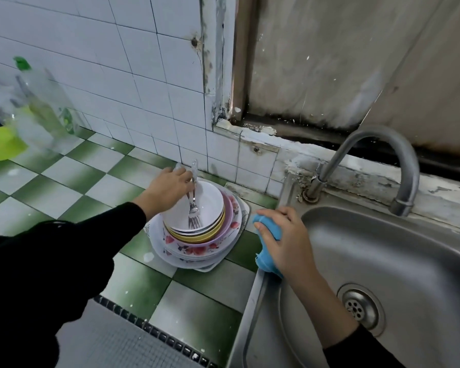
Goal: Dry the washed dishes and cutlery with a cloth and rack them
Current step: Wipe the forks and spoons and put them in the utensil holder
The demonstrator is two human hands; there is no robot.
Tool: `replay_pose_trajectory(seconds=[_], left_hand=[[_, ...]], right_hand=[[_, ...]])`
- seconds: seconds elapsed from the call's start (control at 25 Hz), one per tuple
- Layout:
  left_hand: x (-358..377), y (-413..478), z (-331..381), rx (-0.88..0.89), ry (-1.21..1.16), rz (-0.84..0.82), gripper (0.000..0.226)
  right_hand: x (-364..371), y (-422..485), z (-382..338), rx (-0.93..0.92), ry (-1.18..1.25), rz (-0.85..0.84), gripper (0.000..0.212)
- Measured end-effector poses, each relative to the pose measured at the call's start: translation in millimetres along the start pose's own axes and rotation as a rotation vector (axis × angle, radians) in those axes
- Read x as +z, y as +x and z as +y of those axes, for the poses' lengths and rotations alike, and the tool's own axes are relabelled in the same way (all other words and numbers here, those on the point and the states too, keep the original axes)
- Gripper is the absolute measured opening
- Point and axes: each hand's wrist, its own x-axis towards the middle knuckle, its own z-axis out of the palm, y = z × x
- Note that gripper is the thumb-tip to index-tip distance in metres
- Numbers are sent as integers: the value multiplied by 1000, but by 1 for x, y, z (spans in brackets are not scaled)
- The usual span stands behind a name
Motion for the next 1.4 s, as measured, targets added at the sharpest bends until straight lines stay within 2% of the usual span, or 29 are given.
replay_pose_trajectory(seconds=[0.12,0.2,0.28,0.36,0.4,0.48,0.56,0.64,0.72,0.84,0.96,1.12,1.2,1.28,1.32,1.4], left_hand=[[1,1,-6,59,121,-63,30],[0,-1,-9,113,179,25,12],[-8,-6,-11,123,209,95,16],[-21,-15,-15,88,170,47,5],[-30,-19,-14,47,108,-32,5],[-43,-29,-15,-48,-76,-75,17],[-54,-43,-13,-131,-427,-11,24],[-64,-64,-7,-165,-801,85,30],[-80,-86,4,-175,-1042,138,36],[-99,-116,32,-267,-1249,205,31],[-118,-138,61,-378,-1438,331,24],[-137,-151,95,-464,-1591,481,21],[-143,-153,108,-512,-1615,524,21],[-152,-153,118,-538,-1625,559,22],[-158,-153,123,-539,-1629,574,21],[-168,-153,132,-519,-1620,583,21]], right_hand=[[-12,1,-8,169,63,-80,38],[-24,2,-13,226,33,-211,54],[-37,2,-18,250,26,-369,71],[-49,-1,-22,197,3,-529,81],[-54,-3,-23,145,-31,-592,81],[-61,-10,-27,59,-48,-633,73],[-67,-17,-31,22,15,-554,64],[-71,-23,-34,23,117,-385,59],[-73,-27,-37,90,272,-225,57],[-82,-35,-42,199,539,-90,59],[-91,-43,-44,252,589,-31,54],[-93,-50,-48,388,689,89,36],[-92,-53,-53,432,886,62,53],[-87,-60,-57,312,963,6,81],[-82,-65,-61,206,887,10,87],[-70,-69,-69,-46,586,82,85]])
